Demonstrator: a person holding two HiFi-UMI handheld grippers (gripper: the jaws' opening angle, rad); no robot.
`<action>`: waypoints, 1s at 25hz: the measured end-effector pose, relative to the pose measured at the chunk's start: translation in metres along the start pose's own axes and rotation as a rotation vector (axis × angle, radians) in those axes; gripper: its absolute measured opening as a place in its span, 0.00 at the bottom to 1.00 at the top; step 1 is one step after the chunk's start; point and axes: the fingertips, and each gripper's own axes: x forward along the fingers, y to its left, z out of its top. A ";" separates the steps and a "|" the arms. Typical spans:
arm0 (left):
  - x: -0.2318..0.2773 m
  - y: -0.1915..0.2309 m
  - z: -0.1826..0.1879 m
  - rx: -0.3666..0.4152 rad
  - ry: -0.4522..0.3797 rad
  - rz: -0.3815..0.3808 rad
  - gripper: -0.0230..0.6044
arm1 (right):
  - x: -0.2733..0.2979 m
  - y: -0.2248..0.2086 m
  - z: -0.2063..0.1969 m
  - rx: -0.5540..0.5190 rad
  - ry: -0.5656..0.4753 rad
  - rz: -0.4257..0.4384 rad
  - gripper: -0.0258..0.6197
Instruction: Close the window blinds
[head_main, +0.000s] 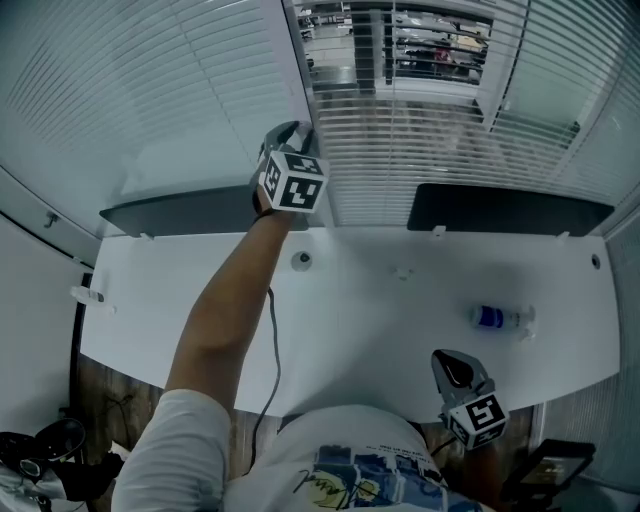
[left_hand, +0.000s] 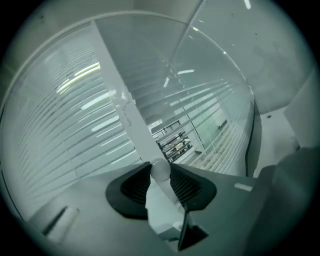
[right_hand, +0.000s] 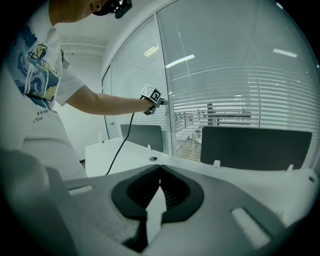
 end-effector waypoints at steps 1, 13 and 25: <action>0.000 0.001 0.000 -0.063 -0.002 -0.001 0.24 | 0.000 0.000 -0.001 0.000 0.001 0.001 0.04; 0.001 0.008 -0.007 -0.851 -0.033 -0.117 0.24 | -0.001 -0.002 0.000 0.003 0.000 0.001 0.04; 0.004 -0.002 -0.007 -1.007 -0.066 -0.202 0.24 | -0.002 -0.012 -0.006 -0.012 -0.009 0.002 0.04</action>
